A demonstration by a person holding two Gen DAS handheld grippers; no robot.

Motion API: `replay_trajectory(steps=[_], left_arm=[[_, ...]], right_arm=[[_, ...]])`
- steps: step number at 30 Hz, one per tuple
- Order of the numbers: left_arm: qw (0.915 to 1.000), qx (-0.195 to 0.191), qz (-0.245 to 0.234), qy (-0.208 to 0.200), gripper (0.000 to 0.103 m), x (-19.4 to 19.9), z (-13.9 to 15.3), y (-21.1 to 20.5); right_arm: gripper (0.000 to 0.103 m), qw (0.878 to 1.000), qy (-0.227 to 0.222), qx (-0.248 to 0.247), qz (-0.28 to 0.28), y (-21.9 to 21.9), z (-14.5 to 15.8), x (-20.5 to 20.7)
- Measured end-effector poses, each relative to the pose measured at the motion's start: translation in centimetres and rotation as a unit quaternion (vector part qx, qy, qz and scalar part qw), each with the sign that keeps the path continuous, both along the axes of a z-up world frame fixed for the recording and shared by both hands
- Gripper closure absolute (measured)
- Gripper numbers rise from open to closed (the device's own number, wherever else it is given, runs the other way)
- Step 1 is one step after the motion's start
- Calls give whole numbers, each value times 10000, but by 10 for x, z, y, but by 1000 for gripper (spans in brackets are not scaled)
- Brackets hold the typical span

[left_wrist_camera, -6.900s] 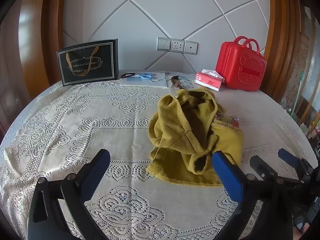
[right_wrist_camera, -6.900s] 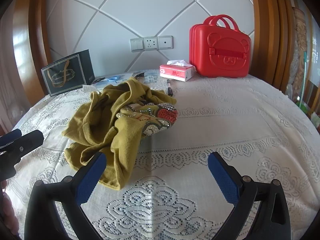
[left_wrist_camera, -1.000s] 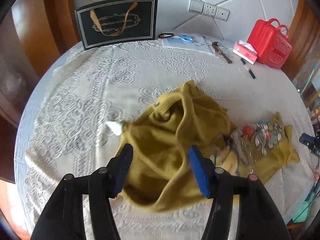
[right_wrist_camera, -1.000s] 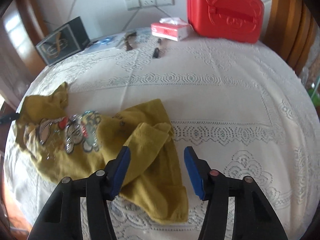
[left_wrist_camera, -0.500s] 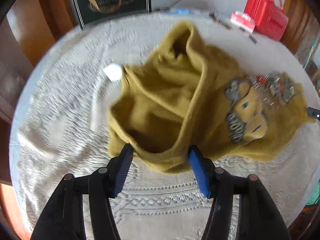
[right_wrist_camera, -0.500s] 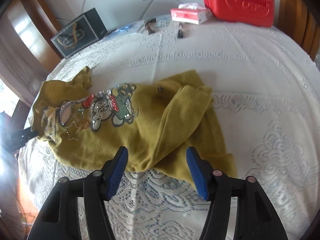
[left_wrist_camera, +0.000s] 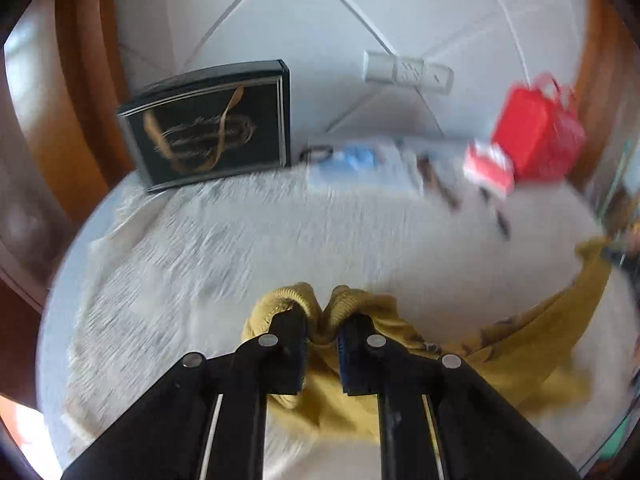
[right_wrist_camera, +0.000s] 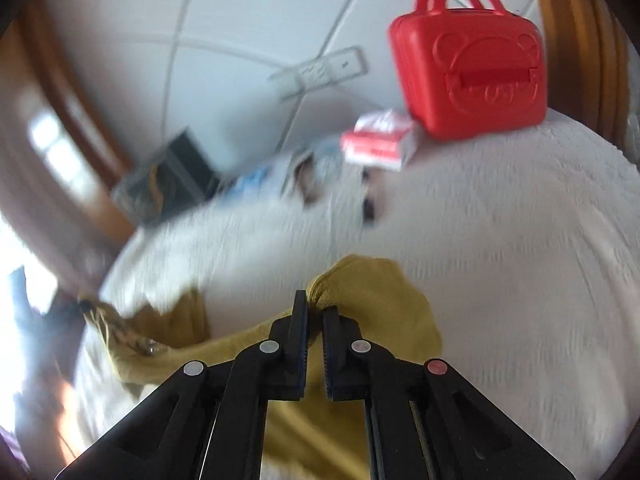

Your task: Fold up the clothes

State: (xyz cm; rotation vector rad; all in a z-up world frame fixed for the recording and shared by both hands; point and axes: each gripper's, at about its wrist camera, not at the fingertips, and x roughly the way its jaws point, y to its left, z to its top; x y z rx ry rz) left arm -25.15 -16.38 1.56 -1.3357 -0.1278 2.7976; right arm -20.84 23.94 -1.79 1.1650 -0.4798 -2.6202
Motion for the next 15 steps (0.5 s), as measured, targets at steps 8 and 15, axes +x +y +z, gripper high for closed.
replay_trajectory(steps=[8,15], left_arm=[[9944,683,798,-90,14,-113,2,-14],[9963,59,553,-649,10,-79,-36,-10]], right_arm=[[76,9878,-500,-586,-1351,60,-18,-140],[54,9922,-862,8,-896,64,-46,-122]])
